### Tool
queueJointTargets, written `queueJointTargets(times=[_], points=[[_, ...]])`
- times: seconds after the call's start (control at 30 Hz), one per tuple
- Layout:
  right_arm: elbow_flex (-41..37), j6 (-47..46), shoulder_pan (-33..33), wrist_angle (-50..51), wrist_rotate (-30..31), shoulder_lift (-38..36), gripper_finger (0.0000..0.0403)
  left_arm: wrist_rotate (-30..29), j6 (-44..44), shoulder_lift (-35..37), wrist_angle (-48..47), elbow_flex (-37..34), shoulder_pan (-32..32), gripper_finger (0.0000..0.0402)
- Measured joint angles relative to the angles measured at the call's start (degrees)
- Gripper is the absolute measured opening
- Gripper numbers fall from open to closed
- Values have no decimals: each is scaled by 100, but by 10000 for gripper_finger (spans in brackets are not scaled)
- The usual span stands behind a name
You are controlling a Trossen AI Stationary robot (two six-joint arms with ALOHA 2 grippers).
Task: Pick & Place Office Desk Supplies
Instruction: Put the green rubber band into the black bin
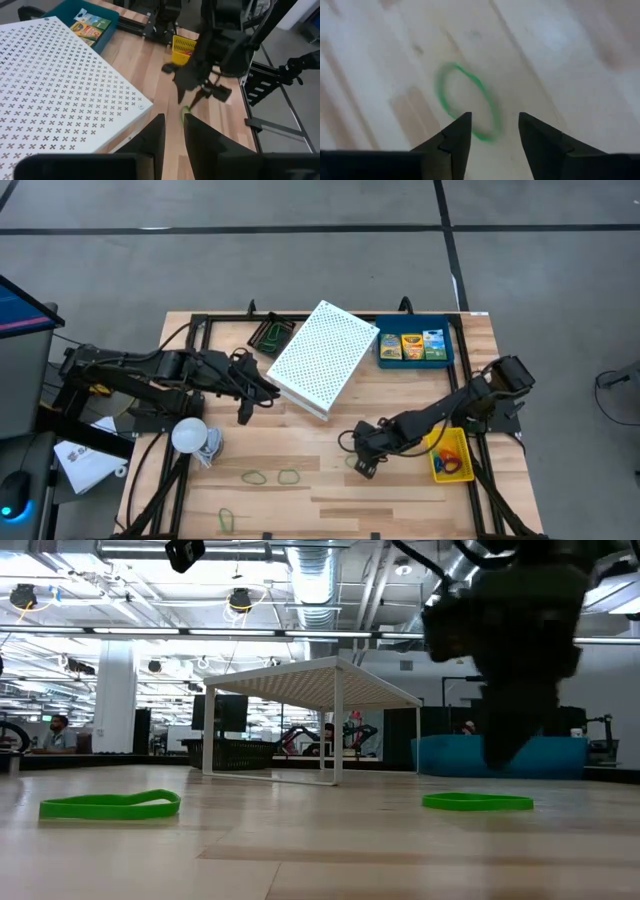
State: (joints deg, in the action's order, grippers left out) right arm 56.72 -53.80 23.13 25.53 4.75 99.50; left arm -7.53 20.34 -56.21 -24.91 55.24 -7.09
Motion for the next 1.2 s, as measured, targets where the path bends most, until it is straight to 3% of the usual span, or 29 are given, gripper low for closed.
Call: queueJointTargets(times=[0.23,0.4,0.5,0.63,0.77,0.9,1.2], points=[[-1,-156,108,-328,-255,441,133,0,4,2,50,0,0,65],[21,-498,147,-173,-124,598,121,-18,0,2,42,0,51,62],[21,-493,145,-76,-123,624,91,-24,-11,2,52,0,116,62],[17,-434,105,49,4,630,20,-27,-19,2,50,0,200,62],[15,-318,35,78,-37,630,6,-48,-56,2,50,0,221,62],[-25,-184,8,52,42,360,2,-48,-60,2,48,0,221,62],[-40,2,5,287,1123,-1095,1,-107,-169,2,46,0,221,62]])
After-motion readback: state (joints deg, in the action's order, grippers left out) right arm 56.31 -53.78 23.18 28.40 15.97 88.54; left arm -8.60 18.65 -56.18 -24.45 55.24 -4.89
